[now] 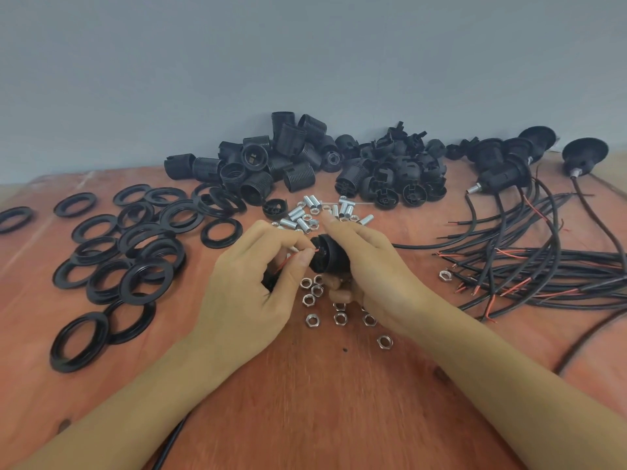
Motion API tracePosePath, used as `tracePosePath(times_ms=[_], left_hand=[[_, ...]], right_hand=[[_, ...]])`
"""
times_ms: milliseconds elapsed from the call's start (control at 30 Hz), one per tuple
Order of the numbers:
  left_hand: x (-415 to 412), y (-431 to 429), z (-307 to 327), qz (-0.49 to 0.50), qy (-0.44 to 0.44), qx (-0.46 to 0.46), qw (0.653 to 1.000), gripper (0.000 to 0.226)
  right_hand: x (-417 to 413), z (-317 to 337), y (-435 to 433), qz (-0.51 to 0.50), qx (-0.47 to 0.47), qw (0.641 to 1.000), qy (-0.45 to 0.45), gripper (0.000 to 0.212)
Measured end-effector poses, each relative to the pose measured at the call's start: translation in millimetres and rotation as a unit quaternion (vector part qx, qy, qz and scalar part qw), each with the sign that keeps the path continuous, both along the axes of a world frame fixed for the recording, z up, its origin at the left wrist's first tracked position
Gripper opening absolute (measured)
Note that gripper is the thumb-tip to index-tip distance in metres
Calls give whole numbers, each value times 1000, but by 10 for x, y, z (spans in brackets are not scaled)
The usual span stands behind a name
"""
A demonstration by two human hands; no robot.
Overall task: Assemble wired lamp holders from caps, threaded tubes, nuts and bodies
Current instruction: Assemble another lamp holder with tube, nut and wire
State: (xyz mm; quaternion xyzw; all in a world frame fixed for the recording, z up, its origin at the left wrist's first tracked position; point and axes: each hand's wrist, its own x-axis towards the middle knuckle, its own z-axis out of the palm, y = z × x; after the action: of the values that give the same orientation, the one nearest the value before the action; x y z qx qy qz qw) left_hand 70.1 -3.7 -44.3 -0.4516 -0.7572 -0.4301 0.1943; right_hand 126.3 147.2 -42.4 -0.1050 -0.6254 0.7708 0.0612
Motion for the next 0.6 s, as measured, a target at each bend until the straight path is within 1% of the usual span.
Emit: tracePosePath(times_ms=[67, 100, 167, 233, 367, 500, 600], left_hand=[[1, 18, -13, -1, -72, 24, 997, 8], [-3, 24, -20, -3, -110, 37, 993, 8], [-19, 31, -31, -4, -153, 53, 987, 8], [-32, 33, -34, -3, -160, 58, 985, 7], [-27, 38, -48, -2, -155, 57, 986, 3], [-7, 41, -45, 3, -143, 54, 988, 9], [-5, 37, -41, 1, -145, 57, 988, 4]], right_hand=[[17, 7, 13, -5, 23, 1000, -8, 22], [27, 6, 15, -2, 52, 999, -4, 20], [46, 7, -3, 13, 99, 995, 16, 27], [64, 19, -24, 21, 119, 992, 30, 29], [74, 24, -1, 22, 138, 989, 44, 16], [54, 8, 2, 9, 145, 988, 43, 16], [37, -7, -16, 5, 144, 989, 44, 15]])
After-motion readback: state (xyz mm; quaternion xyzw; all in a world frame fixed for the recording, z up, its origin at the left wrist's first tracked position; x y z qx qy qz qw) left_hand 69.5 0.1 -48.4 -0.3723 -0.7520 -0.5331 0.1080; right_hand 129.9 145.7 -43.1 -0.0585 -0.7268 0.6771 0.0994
